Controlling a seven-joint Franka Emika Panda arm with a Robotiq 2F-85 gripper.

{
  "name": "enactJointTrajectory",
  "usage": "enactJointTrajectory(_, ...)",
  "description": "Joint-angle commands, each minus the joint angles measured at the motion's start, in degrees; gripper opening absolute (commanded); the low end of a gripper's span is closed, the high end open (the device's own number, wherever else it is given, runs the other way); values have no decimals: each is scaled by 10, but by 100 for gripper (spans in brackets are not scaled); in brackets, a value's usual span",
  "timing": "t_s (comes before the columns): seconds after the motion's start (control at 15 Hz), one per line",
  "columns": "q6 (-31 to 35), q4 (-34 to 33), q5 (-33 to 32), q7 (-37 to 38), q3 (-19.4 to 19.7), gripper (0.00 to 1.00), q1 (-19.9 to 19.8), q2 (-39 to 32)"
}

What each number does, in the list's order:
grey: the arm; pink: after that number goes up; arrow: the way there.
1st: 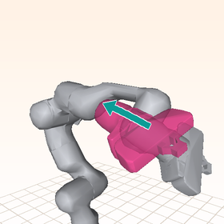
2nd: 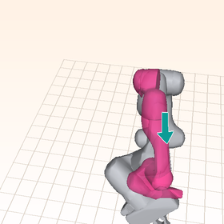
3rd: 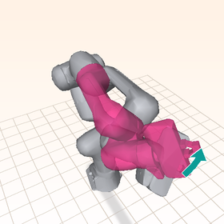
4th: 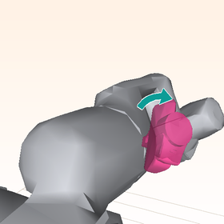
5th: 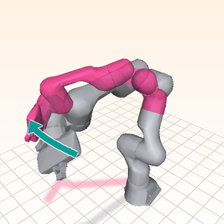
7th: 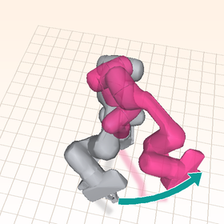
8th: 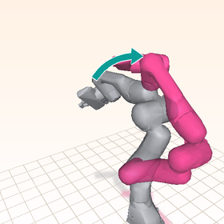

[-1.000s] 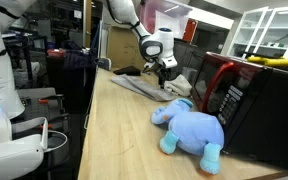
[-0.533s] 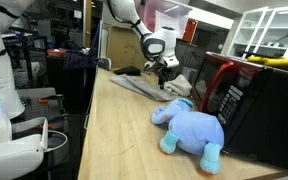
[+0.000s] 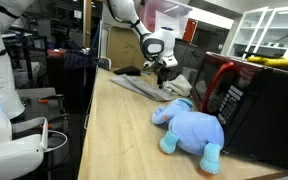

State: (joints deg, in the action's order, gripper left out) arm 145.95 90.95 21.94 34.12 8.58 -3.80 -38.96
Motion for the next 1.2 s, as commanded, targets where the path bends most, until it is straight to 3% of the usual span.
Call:
enactJointTrajectory(0.0,-14,-1,-17,20,3,100,2,5)
enactJointTrajectory(0.8,2,-5,-24,23,4,100,8,-7)
enactJointTrajectory(0.87,3,-5,-24,22,4,90,8,-8)
enactJointTrajectory(0.93,5,-5,-22,21,2,74,8,-8)
enactJointTrajectory(1.13,23,-3,-17,12,-4,51,7,-6)
